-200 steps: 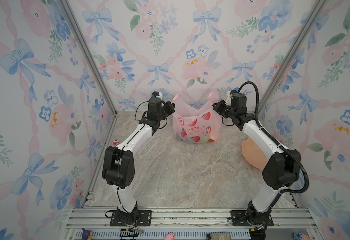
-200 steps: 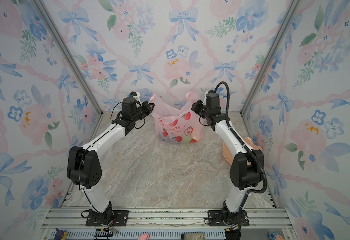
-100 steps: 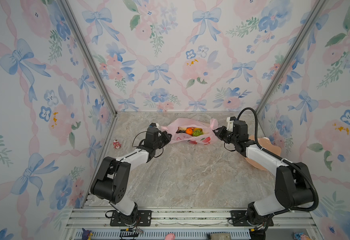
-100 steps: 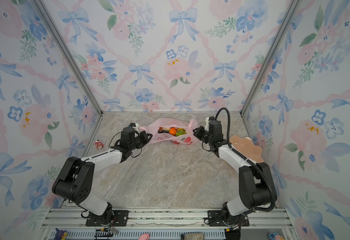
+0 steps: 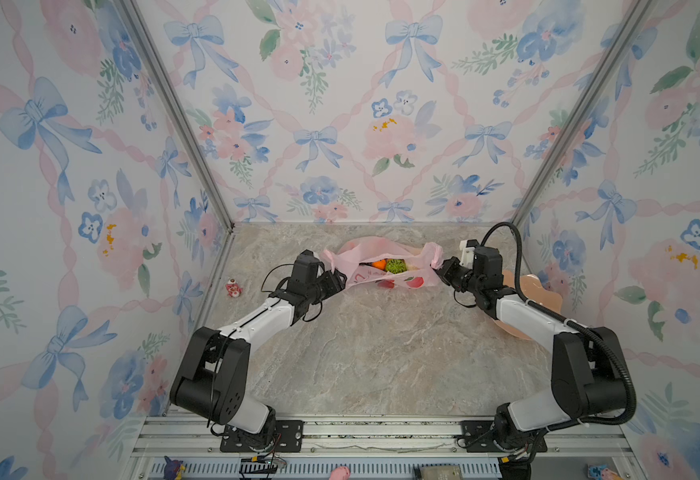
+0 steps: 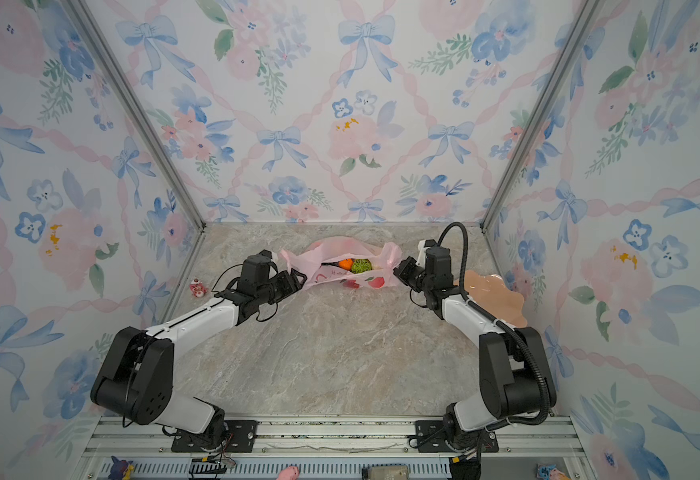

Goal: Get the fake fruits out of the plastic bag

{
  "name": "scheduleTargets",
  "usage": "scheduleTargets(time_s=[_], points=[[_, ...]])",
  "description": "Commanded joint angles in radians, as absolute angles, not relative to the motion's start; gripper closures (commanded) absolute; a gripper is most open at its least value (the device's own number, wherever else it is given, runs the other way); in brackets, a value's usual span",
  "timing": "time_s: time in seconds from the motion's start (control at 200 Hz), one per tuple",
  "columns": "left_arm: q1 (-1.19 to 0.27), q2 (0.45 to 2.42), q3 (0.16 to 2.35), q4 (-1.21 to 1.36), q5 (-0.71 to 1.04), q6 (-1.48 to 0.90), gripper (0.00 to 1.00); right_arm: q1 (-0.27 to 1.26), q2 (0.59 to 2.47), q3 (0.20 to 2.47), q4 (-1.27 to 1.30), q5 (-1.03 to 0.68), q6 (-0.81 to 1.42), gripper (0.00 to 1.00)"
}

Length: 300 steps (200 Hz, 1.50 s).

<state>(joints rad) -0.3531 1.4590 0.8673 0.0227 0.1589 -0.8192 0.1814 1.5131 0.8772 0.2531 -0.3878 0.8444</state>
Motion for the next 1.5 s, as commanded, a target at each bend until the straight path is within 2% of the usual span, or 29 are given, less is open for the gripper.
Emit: scheduleTargets(time_s=[0.0, 0.17, 0.34, 0.43, 0.52, 0.595, 0.7, 0.84, 1.03, 1.155, 1.25, 1.375, 1.495], points=[[-0.381, 1.345, 0.874, -0.216, -0.011, -0.704, 0.26, 0.203, 1.485, 0.91, 0.205, -0.346, 0.794, 1.0], [-0.45, 1.183, 0.909, -0.412, -0.215, -0.648, 0.22, 0.236, 1.476, 0.927, 0.177, -0.318, 0.766, 1.0], [-0.567, 1.109, 1.065, -0.6, -0.421, -0.604, 0.22, 0.261, 1.476, 0.946, 0.147, -0.29, 0.74, 1.0], [-0.628, 1.095, 1.131, -0.601, -0.425, -0.579, 0.23, 0.268, 1.479, 0.951, 0.148, -0.287, 0.735, 1.0], [-0.748, 1.155, 1.23, -0.601, -0.477, -0.528, 0.22, 0.277, 1.482, 0.956, 0.15, -0.28, 0.734, 1.0], [-0.739, 1.223, 1.252, -0.602, -0.427, -0.538, 0.21, 0.285, 1.482, 0.959, 0.153, -0.278, 0.732, 1.0], [-0.664, 1.249, 1.173, -0.571, -0.369, -0.646, 0.29, 0.296, 1.475, 0.955, 0.158, -0.273, 0.732, 1.0], [-0.589, 1.303, 1.119, -0.489, -0.264, -0.667, 0.44, 0.314, 1.457, 0.943, 0.163, -0.26, 0.726, 1.0], [-0.488, 1.417, 1.102, -0.341, -0.084, -0.678, 0.79, 0.322, 1.454, 0.972, 0.124, -0.228, 0.7, 1.0], [-0.421, 1.568, 1.207, -0.219, 0.05, -0.669, 1.0, 0.311, 1.481, 1.03, 0.127, -0.226, 0.702, 1.0], [-0.382, 1.736, 1.396, -0.195, 0.133, -0.67, 1.0, 0.291, 1.512, 1.101, 0.125, -0.222, 0.718, 1.0], [-0.353, 1.948, 1.75, -0.196, 0.19, -0.654, 1.0, 0.247, 1.555, 1.209, 0.13, -0.228, 0.74, 1.0], [-0.353, 1.997, 1.945, -0.198, 0.195, -0.629, 1.0, 0.217, 1.556, 1.264, 0.125, -0.248, 0.75, 1.0]])
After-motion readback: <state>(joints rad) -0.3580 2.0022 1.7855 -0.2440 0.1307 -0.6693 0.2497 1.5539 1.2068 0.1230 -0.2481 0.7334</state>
